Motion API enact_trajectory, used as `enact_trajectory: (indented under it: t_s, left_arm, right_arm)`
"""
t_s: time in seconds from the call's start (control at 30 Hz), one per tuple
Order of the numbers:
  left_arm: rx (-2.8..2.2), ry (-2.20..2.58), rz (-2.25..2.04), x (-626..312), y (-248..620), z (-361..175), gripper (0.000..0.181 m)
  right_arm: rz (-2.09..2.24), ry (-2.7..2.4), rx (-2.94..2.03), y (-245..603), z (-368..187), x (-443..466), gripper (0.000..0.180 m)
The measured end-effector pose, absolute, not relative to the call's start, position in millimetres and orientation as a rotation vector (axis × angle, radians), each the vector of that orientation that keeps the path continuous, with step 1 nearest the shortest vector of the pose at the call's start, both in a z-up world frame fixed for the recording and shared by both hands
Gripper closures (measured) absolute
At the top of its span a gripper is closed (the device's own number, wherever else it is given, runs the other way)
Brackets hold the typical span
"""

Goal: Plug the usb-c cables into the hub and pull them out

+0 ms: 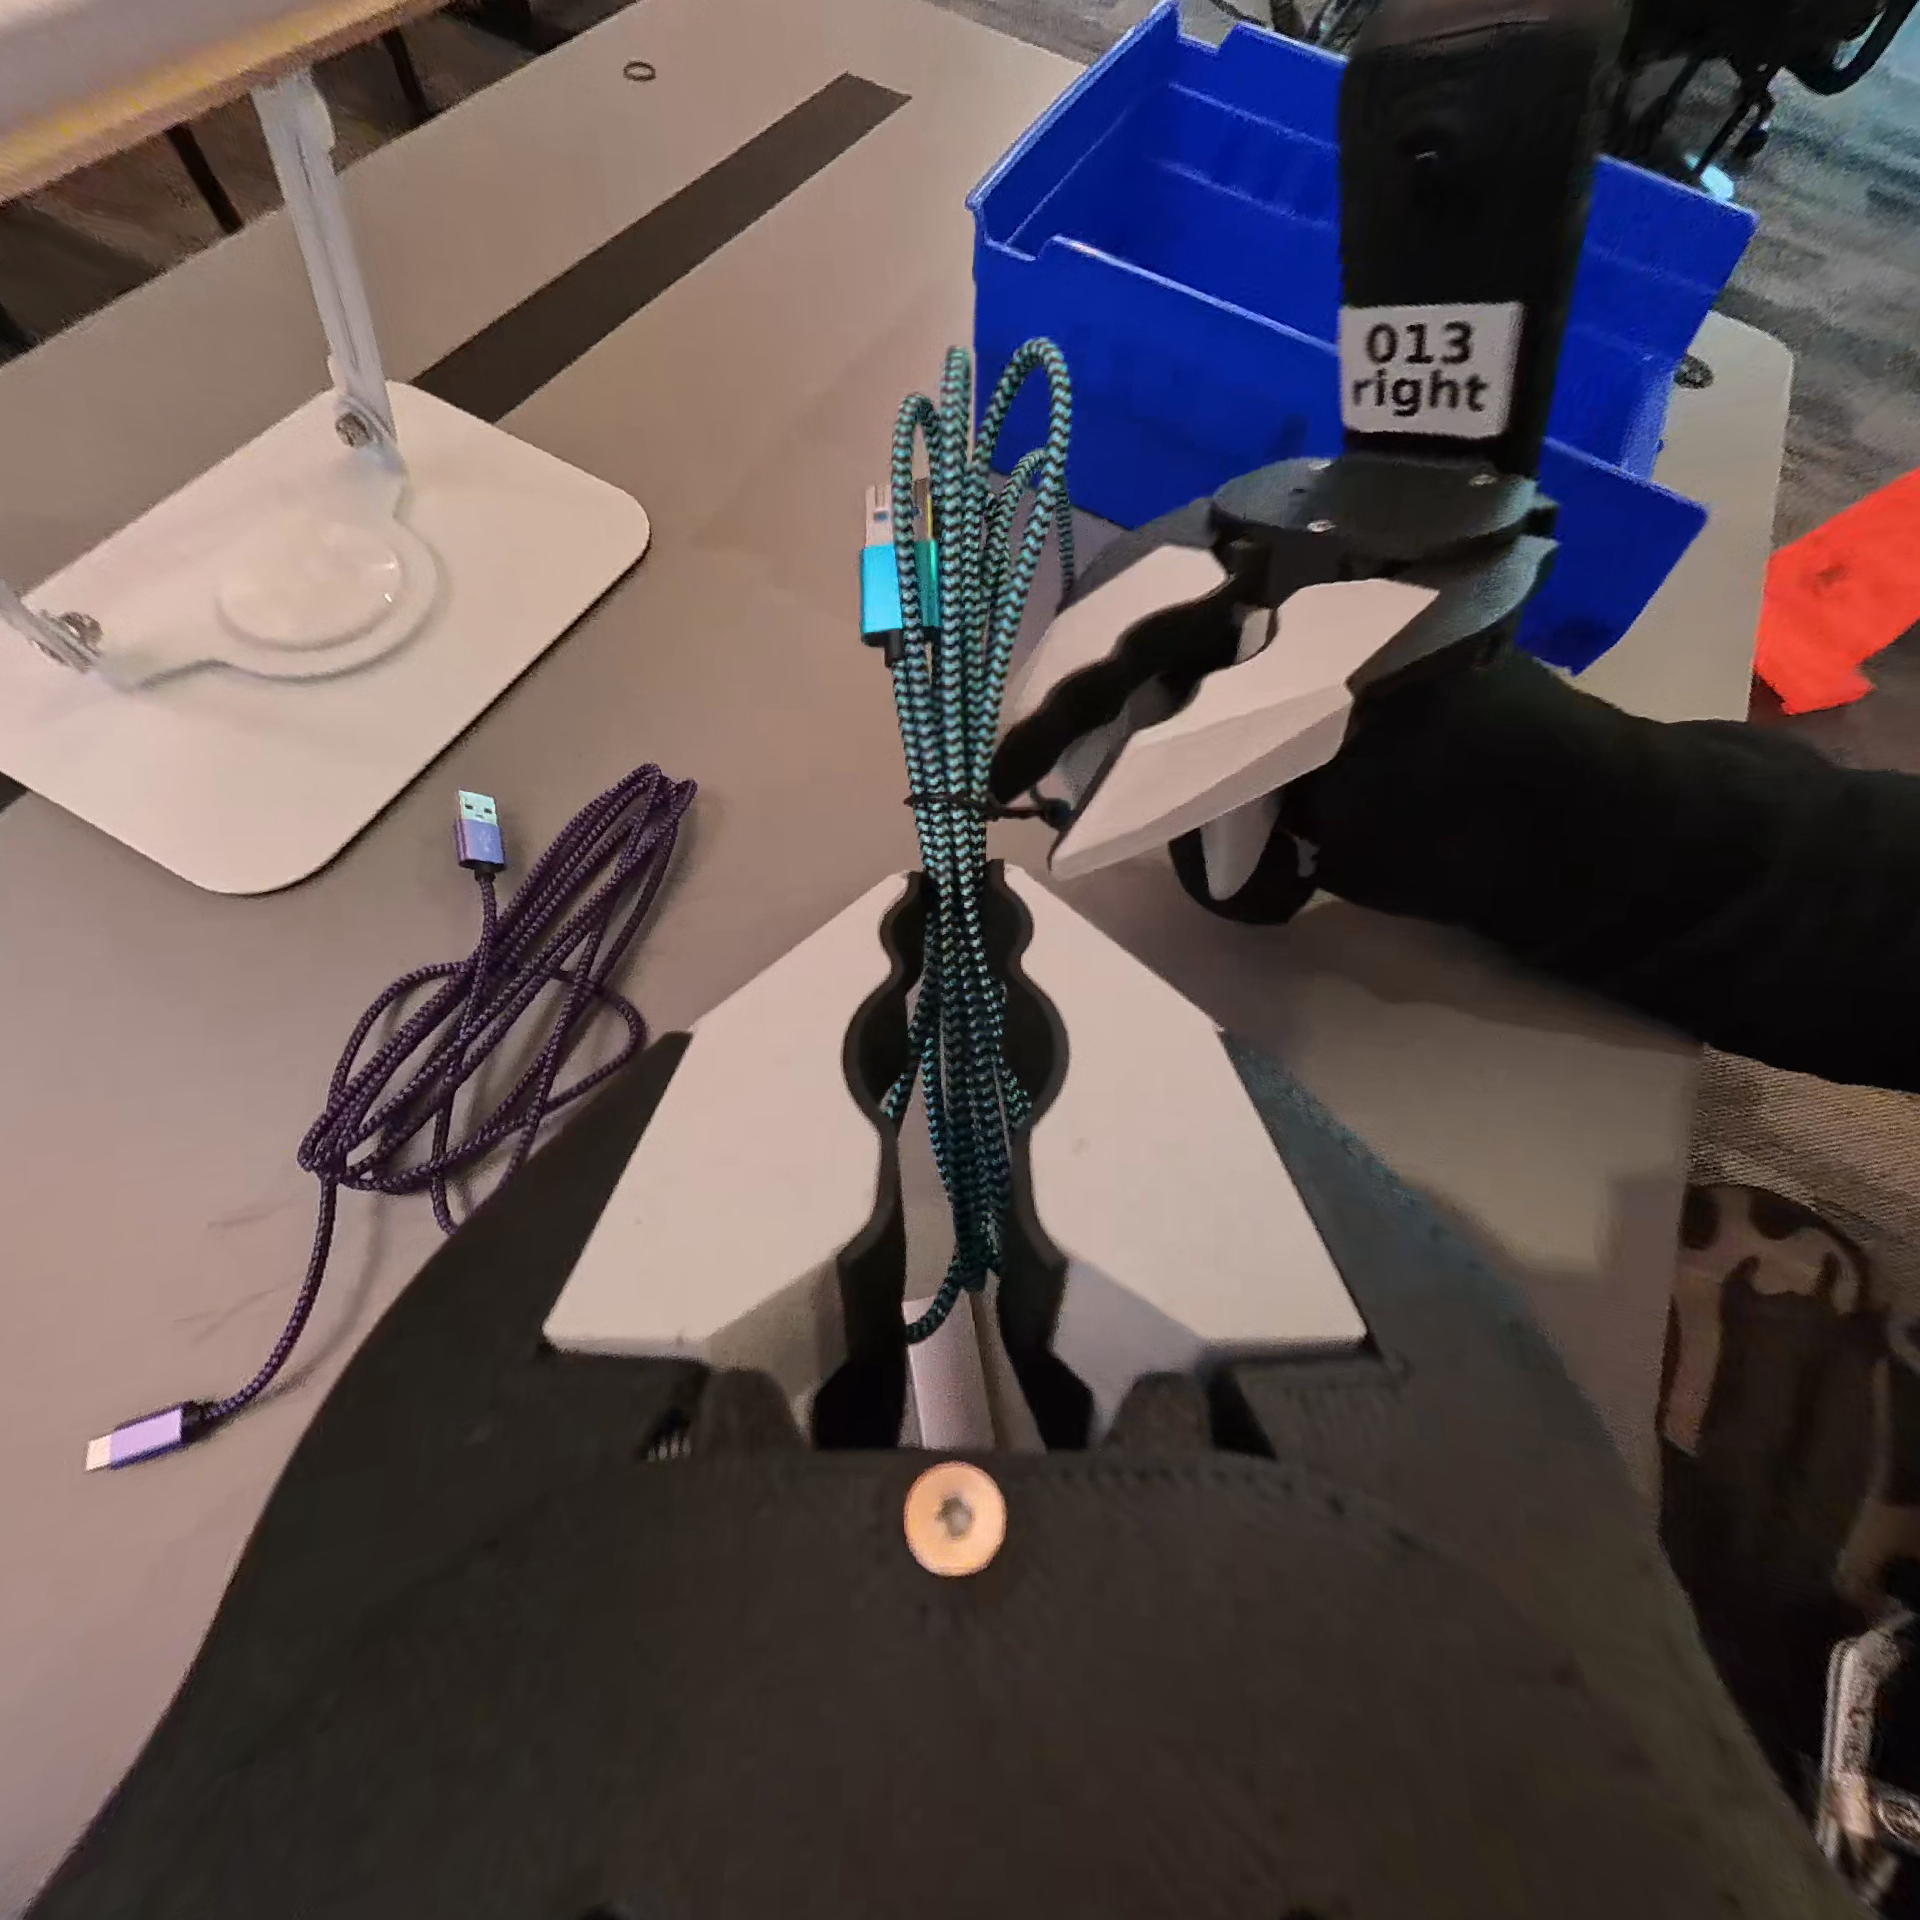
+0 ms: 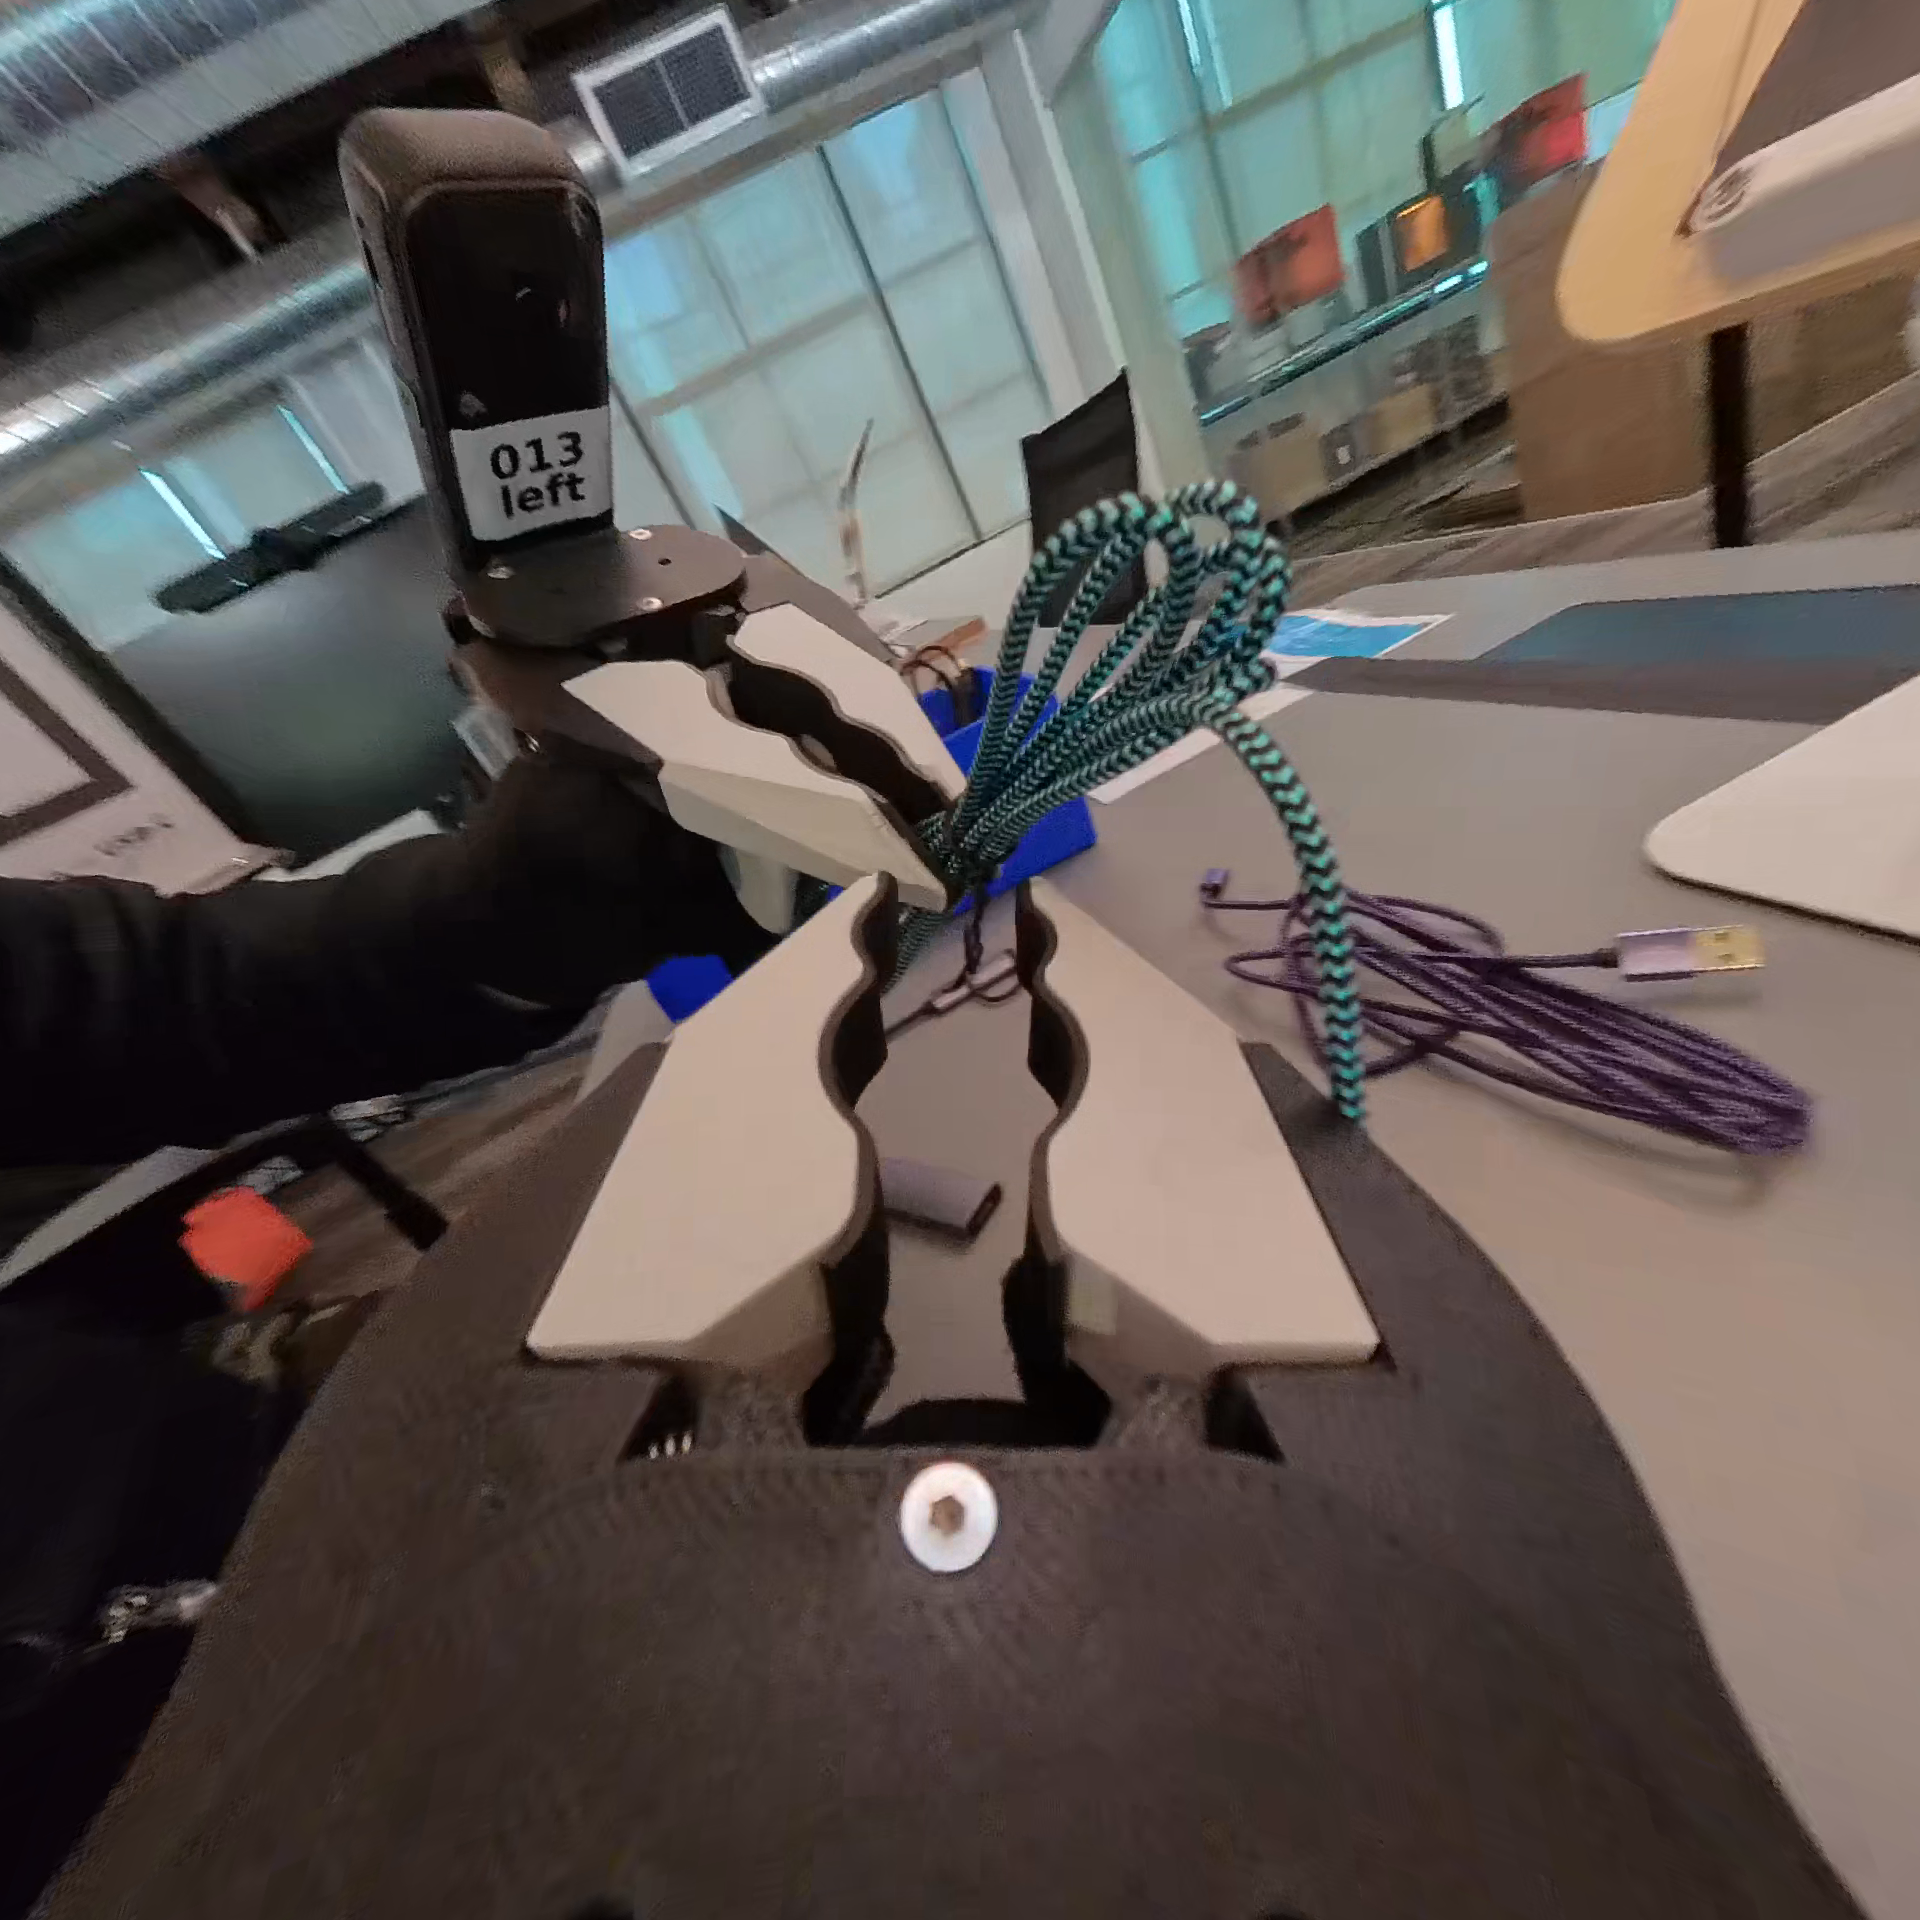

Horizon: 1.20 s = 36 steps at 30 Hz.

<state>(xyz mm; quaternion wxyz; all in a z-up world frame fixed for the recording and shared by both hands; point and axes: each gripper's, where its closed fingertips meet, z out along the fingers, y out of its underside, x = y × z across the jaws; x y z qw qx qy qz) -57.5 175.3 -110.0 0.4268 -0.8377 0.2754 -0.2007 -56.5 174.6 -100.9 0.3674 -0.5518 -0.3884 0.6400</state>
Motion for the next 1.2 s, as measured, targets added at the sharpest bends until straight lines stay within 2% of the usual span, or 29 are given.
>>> enact_trajectory:
  t_s: [0.1, 0.23, 0.33, 0.5, 0.67, 0.73, 0.77, 0.8, 0.83, 1.0, 1.13, 1.2]
  left_arm:
    - [-2.076, 0.701, -0.491, -55, 176, -109, 0.172]
    - [-2.054, 0.709, -0.519, -52, 174, -105, 0.172]
    - [-2.061, 0.729, -0.496, -52, 174, -106, 0.171]
    - [-2.158, 0.662, -0.542, -53, 175, -113, 0.172]
    - [-2.259, 0.464, -0.869, -57, 174, -122, 0.172]
    - [-2.226, 0.469, -0.876, -61, 172, -121, 0.173]
    - [-2.229, 0.462, -0.806, -67, 174, -123, 0.172]
    - [-2.217, 0.478, -0.74, -71, 175, -122, 0.172]
    - [-2.183, 0.502, -0.702, -72, 176, -118, 0.172]
    - [-2.044, 0.646, -0.435, -68, 180, -102, 0.172]
    - [-2.038, 0.682, -0.358, -63, 182, -108, 0.172]
    - [-2.035, 0.664, -0.355, -65, 184, -107, 0.172]
  right_arm:
    - [1.741, -0.98, -1.411, 169, -99, -59, 0.165]
    - [1.802, -0.928, -1.415, 173, -98, -55, 0.18]
    - [1.737, -0.954, -1.415, 173, -99, -54, 0.18]
    - [1.307, -1.097, -1.404, 179, -108, -56, 0.18]
    - [0.452, -1.33, -1.192, 183, -119, -60, 0.18]
    - [0.523, -1.312, -1.197, 180, -117, -63, 0.18]
    - [0.63, -1.292, -1.215, 179, -115, -62, 0.176]
    - [0.723, -1.251, -1.246, 182, -112, -61, 0.158]
    - [0.805, -1.214, -1.282, 185, -110, -58, 0.151]
    - [1.224, -1.019, -1.383, 193, -100, -50, 0.148]
    - [1.071, -0.967, -1.223, 196, -70, -30, 0.143]
    - [1.118, -0.877, -1.247, 206, -66, -23, 0.129]
